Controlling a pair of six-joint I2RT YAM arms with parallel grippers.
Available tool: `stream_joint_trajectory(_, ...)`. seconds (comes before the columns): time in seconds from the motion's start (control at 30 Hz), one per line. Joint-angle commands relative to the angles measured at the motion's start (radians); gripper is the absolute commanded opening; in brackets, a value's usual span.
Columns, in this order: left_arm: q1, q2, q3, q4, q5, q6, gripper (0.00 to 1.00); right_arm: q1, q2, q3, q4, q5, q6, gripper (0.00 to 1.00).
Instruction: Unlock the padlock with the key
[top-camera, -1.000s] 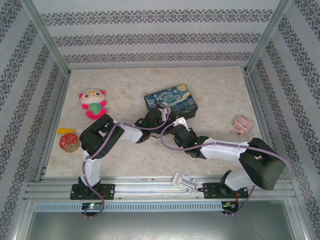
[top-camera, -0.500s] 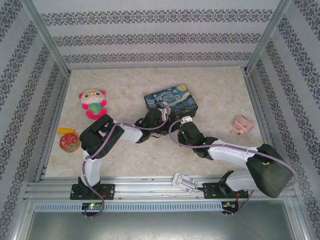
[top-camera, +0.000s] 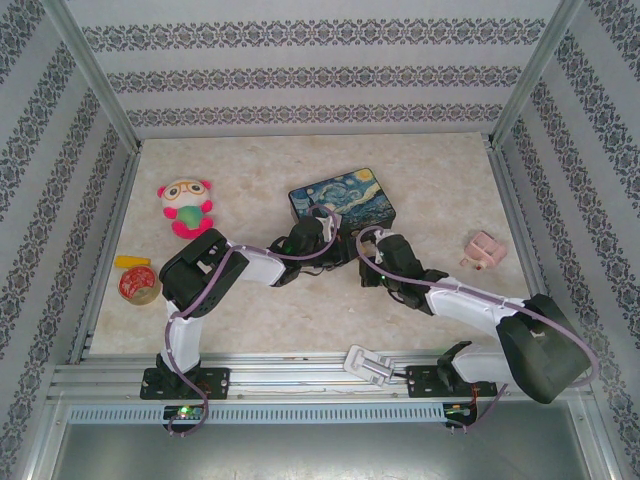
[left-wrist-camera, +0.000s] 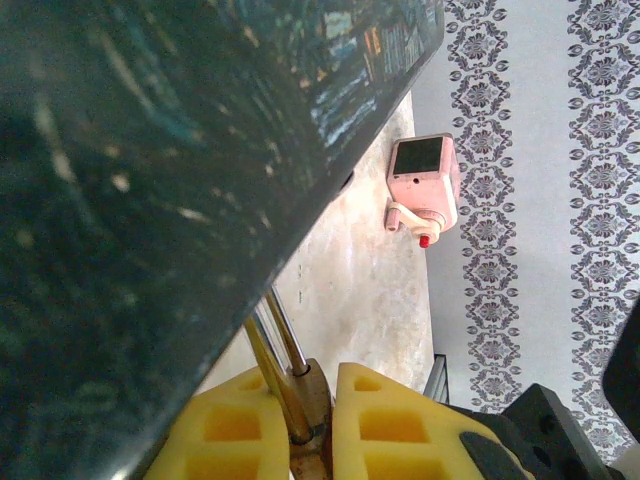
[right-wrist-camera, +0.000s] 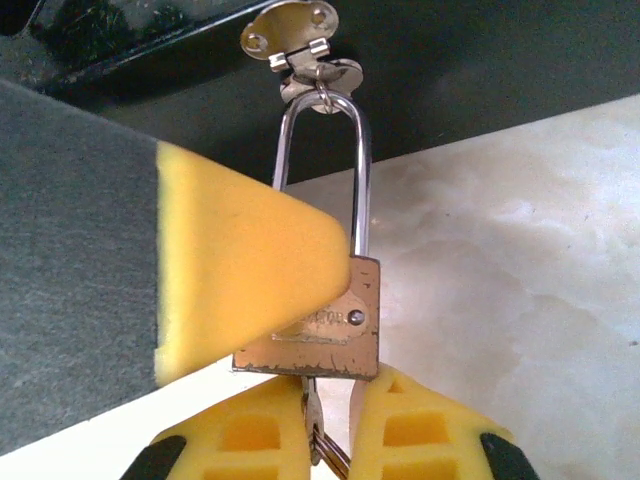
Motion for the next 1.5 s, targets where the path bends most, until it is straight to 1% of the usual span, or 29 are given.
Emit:
stream_joint_trajectory(0.0, -0.008, 0.019, -0.044, 0.009, 0.161, -0.064, 0.00, -0.057, 0.010, 0.003, 0.071, -0.023, 0.089, 0.00)
stream_joint_trajectory(0.23, -0.008, 0.024, -0.059, 0.033, 0.157, -0.078, 0.00, -0.127, -0.014, -0.016, 0.097, -0.103, 0.158, 0.00)
stream_joint_trajectory(0.37, -0.008, 0.025, -0.055, 0.034, 0.160, -0.080, 0.00, -0.145, -0.034, -0.032, 0.104, -0.117, 0.169, 0.00)
stream_joint_trajectory(0.47, -0.008, 0.023, -0.047, 0.019, 0.160, -0.076, 0.03, -0.157, -0.046, -0.041, 0.104, -0.126, 0.177, 0.00)
stream_joint_trajectory(0.5, -0.008, 0.022, -0.047, 0.016, 0.161, -0.077, 0.04, -0.159, -0.050, -0.043, 0.102, -0.126, 0.181, 0.00)
stream_joint_trajectory(0.57, -0.009, 0.021, -0.045, 0.011, 0.158, -0.079, 0.11, -0.162, -0.055, -0.048, 0.101, -0.122, 0.185, 0.00)
stream_joint_trajectory(0.7, -0.008, 0.018, -0.039, 0.000, 0.155, -0.076, 0.18, -0.165, -0.051, -0.046, 0.097, -0.119, 0.187, 0.00)
stream_joint_trajectory(0.97, -0.003, -0.016, -0.046, -0.036, 0.131, -0.054, 0.40, -0.168, -0.030, -0.035, 0.085, -0.098, 0.185, 0.00)
stream_joint_trajectory(1.0, 0.000, -0.023, -0.050, -0.040, 0.127, -0.053, 0.45, -0.169, -0.029, -0.037, 0.084, -0.095, 0.185, 0.00)
stream_joint_trajectory(1.07, 0.003, -0.042, -0.060, -0.052, 0.116, -0.042, 0.51, -0.172, -0.028, -0.038, 0.083, -0.094, 0.187, 0.00)
stream_joint_trajectory(1.17, 0.006, -0.073, -0.065, -0.084, 0.104, -0.017, 0.59, -0.173, -0.025, -0.039, 0.081, -0.094, 0.187, 0.00)
stream_joint_trajectory(1.27, 0.005, -0.110, -0.060, -0.130, 0.091, 0.024, 0.63, -0.173, -0.021, -0.041, 0.081, -0.092, 0.188, 0.00)
stream_joint_trajectory(1.37, 0.005, -0.150, -0.050, -0.162, 0.088, 0.074, 0.63, -0.173, -0.014, -0.045, 0.081, -0.085, 0.191, 0.00)
stream_joint_trajectory(1.47, 0.006, -0.189, -0.029, -0.229, 0.069, 0.133, 0.64, -0.174, 0.003, -0.048, 0.082, -0.083, 0.193, 0.00)
